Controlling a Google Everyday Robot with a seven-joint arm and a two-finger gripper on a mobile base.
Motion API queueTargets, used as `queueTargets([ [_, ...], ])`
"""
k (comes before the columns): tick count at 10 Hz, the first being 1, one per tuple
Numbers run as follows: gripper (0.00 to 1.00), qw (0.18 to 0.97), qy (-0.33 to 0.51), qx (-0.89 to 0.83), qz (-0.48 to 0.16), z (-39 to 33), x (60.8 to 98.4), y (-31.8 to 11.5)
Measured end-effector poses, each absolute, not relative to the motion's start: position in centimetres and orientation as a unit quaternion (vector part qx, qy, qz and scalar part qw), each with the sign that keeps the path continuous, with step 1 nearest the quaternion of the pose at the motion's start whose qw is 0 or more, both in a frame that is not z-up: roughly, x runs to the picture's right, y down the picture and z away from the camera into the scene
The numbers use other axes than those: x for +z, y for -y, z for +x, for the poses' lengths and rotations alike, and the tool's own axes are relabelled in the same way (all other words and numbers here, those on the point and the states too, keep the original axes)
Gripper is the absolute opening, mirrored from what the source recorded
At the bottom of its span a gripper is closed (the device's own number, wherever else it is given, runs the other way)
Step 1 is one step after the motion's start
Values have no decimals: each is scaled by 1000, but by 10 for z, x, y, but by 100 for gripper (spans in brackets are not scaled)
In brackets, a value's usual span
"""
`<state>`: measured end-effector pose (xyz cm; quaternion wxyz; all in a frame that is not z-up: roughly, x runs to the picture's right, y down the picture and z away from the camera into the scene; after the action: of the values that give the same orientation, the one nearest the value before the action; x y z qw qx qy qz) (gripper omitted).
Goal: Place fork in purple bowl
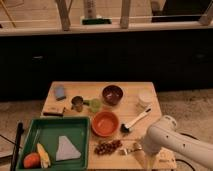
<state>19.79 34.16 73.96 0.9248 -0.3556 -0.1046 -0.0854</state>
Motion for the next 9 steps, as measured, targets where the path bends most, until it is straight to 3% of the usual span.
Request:
queueTargets([
  [5,80,919,130,-69,-367,183,754,-349],
  [6,76,919,133,-66,-365,181,756,-349],
  [9,49,919,137,-65,-364,179,756,-347],
])
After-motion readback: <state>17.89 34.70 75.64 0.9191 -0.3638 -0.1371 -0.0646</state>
